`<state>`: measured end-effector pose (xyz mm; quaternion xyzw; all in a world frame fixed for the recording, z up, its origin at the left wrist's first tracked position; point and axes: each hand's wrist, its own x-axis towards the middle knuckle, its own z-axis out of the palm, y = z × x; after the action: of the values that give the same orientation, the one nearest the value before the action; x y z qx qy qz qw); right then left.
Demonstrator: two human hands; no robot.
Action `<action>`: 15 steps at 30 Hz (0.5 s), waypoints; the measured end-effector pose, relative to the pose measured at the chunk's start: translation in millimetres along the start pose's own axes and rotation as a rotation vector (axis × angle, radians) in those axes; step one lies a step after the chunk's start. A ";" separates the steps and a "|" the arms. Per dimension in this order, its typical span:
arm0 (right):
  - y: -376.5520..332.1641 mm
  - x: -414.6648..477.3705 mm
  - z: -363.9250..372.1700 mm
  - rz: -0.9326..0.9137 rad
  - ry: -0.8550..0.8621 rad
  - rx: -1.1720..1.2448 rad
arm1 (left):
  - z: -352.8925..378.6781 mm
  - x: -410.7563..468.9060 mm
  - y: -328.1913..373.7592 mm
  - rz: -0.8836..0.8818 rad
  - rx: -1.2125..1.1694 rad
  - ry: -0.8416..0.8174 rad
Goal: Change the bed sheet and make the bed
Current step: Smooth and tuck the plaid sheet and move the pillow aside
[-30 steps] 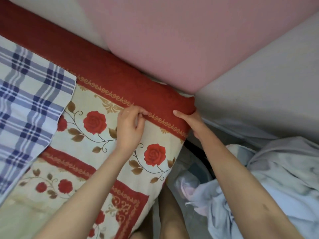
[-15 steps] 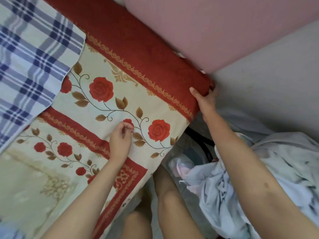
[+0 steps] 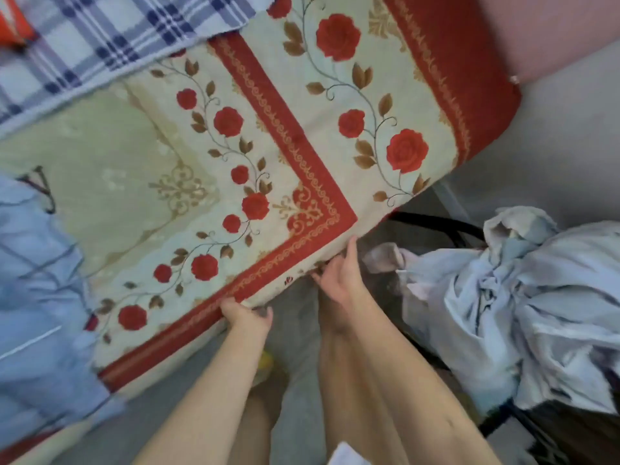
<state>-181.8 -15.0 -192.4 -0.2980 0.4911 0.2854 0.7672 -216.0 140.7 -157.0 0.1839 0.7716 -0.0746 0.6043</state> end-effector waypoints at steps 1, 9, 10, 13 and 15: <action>20.5 -0.8 6.8 0.015 0.000 -0.039 | -26.3 11.7 17.3 -0.035 -0.007 -0.039; 134.7 -0.9 34.8 0.064 0.070 -0.151 | -172.4 63.1 84.2 -0.072 -0.186 -0.126; 139.6 -0.6 36.6 0.058 0.087 -0.169 | -177.2 69.6 83.6 -0.074 -0.177 -0.120; 150.2 7.0 38.2 0.044 0.189 -0.409 | -189.0 97.5 78.7 -0.050 -0.186 -0.109; 149.6 15.6 32.7 0.027 0.280 -0.585 | -190.7 107.9 75.5 -0.033 -0.183 -0.172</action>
<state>-266.5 110.0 -222.1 -0.5357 0.4930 0.3810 0.5699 -382.2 295.5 -203.2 0.1081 0.7237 -0.0295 0.6810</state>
